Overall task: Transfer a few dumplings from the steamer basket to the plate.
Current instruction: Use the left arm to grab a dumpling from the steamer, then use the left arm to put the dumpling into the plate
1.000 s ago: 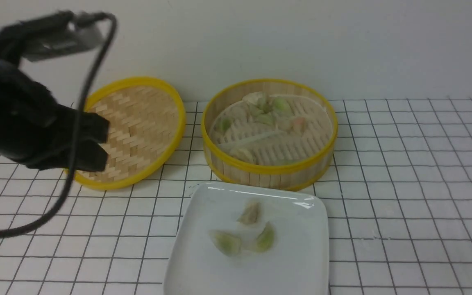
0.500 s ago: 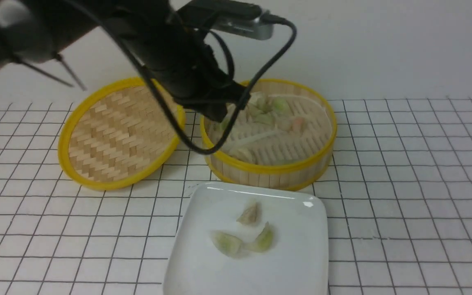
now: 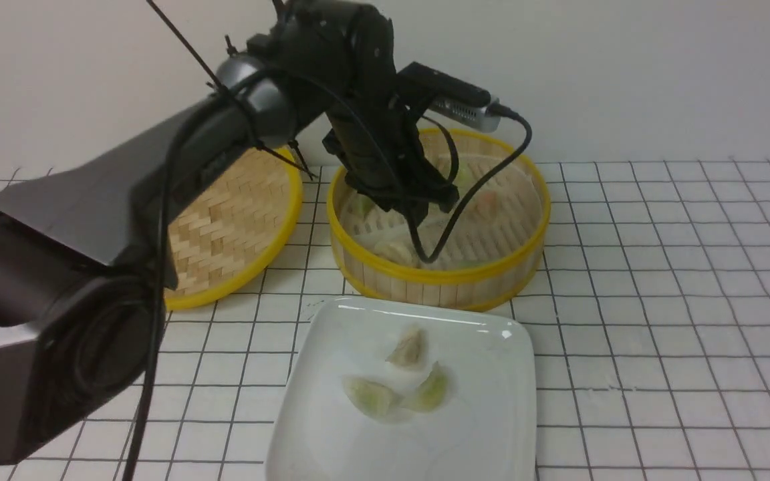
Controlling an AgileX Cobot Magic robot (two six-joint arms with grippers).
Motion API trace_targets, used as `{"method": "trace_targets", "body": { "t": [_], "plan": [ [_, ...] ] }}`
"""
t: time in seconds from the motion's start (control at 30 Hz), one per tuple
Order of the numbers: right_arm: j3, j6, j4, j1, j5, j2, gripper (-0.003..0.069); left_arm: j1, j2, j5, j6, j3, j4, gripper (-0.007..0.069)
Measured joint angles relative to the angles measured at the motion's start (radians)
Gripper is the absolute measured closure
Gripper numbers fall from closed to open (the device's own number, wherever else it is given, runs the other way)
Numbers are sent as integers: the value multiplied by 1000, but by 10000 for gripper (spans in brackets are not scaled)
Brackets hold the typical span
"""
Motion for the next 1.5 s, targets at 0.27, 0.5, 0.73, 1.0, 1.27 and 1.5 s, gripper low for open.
{"method": "trace_targets", "body": {
  "t": [0.27,0.5,0.73,1.0,1.27,1.5],
  "plan": [
    [0,-2,0,0,-8,0,673,0,88,-56,0,-1,46,64],
    [0,-2,0,0,-11,0,673,0,126,-50,-7,-5,46,92],
    [0,-2,0,0,-12,0,673,0,129,13,-11,-45,48,200],
    [0,-3,0,0,-14,0,673,0,89,133,-15,-169,50,200],
    [0,-3,4,0,-40,1,673,0,-204,136,-17,36,-20,200],
    [0,-12,4,0,-72,1,673,-2,-428,143,21,444,-121,200]
  ]
}}
